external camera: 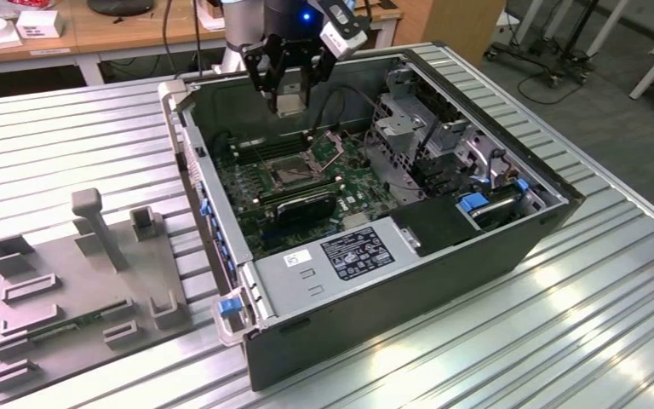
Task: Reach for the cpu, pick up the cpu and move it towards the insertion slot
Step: 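Pick up the cpu and move it towards the insertion slot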
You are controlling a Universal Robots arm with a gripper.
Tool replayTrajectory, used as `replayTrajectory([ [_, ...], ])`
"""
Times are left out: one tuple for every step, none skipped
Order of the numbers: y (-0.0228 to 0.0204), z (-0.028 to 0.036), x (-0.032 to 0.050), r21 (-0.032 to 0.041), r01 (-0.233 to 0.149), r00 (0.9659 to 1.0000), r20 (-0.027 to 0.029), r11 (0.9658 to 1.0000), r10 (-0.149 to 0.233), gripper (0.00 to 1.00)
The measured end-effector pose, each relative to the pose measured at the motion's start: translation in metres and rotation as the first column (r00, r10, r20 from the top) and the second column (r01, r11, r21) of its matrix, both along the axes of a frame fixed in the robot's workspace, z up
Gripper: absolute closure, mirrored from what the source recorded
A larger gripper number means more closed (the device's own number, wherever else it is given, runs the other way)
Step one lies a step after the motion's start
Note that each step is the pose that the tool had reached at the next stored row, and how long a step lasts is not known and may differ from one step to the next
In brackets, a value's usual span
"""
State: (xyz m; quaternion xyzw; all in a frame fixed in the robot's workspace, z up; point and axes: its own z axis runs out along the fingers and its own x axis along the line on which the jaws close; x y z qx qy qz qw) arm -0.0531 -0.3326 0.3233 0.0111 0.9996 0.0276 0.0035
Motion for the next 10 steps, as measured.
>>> replayTrajectory([
  [0.0007, 0.0000, 0.0004, 0.0002, -0.001, 1.0000, -0.0001, 1.0000, 0.001, 0.46],
  [0.0009, 0.0003, 0.0007, 0.0003, -0.002, 1.0000, -0.0003, 1.0000, 0.002, 0.46],
  [0.0011, 0.0006, 0.0011, 0.0005, -0.004, 1.0000, -0.0006, 1.0000, 0.004, 0.46],
  [0.0013, 0.0009, 0.0015, 0.0007, -0.006, 1.0000, -0.0009, 1.0000, 0.006, 0.46],
  [0.0013, 0.0009, 0.0017, 0.0008, -0.007, 1.0000, -0.0008, 1.0000, 0.007, 0.46],
  [0.0013, 0.0009, 0.0017, 0.0008, -0.007, 1.0000, -0.0008, 1.0000, 0.007, 0.46],
  [0.0014, 0.0009, 0.0018, 0.0010, -0.007, 1.0000, -0.0009, 1.0000, 0.007, 0.46],
  [0.0014, 0.0009, 0.0018, 0.0013, -0.007, 1.0000, -0.0009, 1.0000, 0.007, 0.46],
  [0.0014, 0.0009, 0.0018, 0.0013, -0.007, 1.0000, -0.0009, 1.0000, 0.007, 0.46],
  [0.0014, 0.0009, 0.0018, 0.0013, -0.007, 1.0000, -0.0009, 1.0000, 0.007, 0.46],
])
